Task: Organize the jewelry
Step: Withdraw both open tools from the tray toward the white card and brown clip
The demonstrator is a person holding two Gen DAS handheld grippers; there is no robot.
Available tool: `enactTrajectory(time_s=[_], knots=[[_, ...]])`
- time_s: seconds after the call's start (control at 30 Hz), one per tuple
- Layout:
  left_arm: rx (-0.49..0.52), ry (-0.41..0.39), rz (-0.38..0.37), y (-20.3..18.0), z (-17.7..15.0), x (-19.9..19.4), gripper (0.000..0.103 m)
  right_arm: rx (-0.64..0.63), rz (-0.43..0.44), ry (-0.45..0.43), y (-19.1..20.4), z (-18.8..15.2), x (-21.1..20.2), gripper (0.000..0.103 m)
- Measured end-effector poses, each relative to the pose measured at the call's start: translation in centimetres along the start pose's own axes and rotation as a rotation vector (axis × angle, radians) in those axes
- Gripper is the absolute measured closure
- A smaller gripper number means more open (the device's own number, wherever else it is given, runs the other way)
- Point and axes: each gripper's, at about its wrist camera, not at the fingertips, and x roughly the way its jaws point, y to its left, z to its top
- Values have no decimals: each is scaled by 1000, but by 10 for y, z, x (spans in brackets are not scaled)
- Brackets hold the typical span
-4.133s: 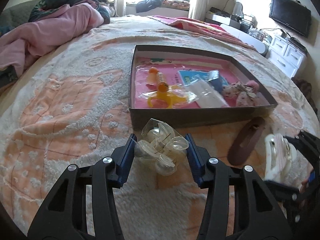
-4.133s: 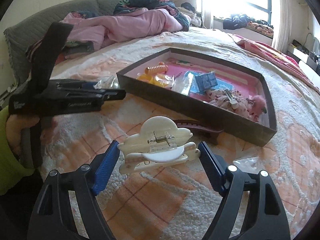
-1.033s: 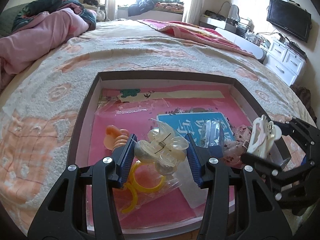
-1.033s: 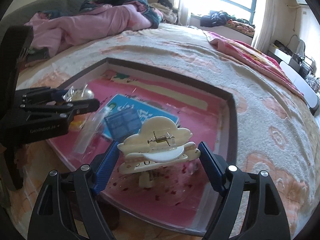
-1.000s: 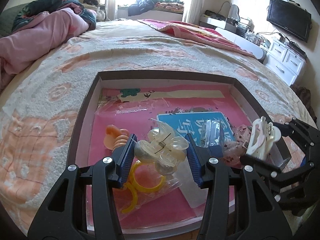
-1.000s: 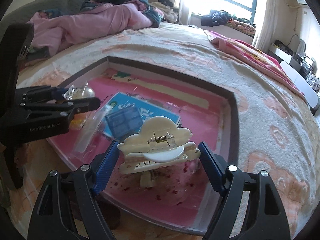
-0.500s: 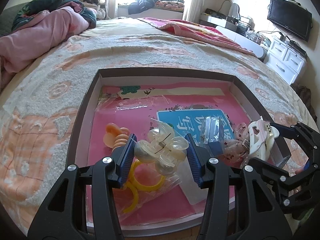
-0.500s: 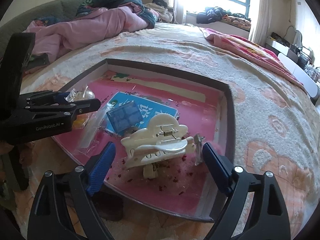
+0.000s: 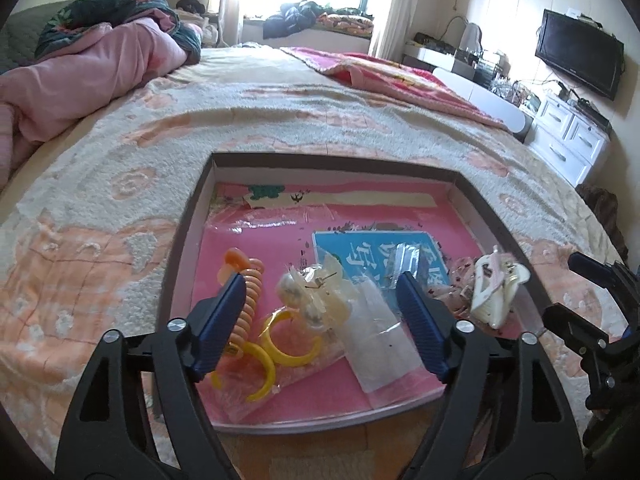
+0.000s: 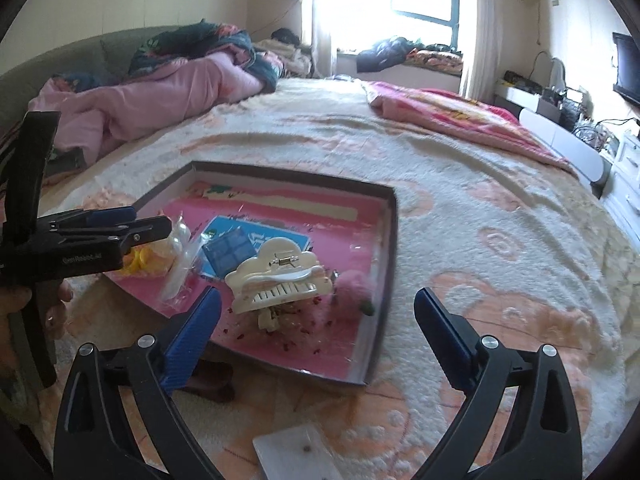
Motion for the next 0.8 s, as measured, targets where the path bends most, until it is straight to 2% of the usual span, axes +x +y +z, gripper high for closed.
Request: enactTrajectory(time_s=[0.07, 0.27, 0.5, 0.8], knots=[[-1, -13, 0, -1, 0, -7, 20, 9, 0, -11, -1, -2, -8, 9], [-7, -50, -16, -2, 0, -29, 12, 4, -7, -37, 1, -7, -26, 8], [13, -109, -26, -8, -7, -58, 11, 24, 17, -81, -2, -15, -51, 8], [62, -123, -44, -20, -20, -77, 11, 33, 5, -74, -7, -30, -69, 8]])
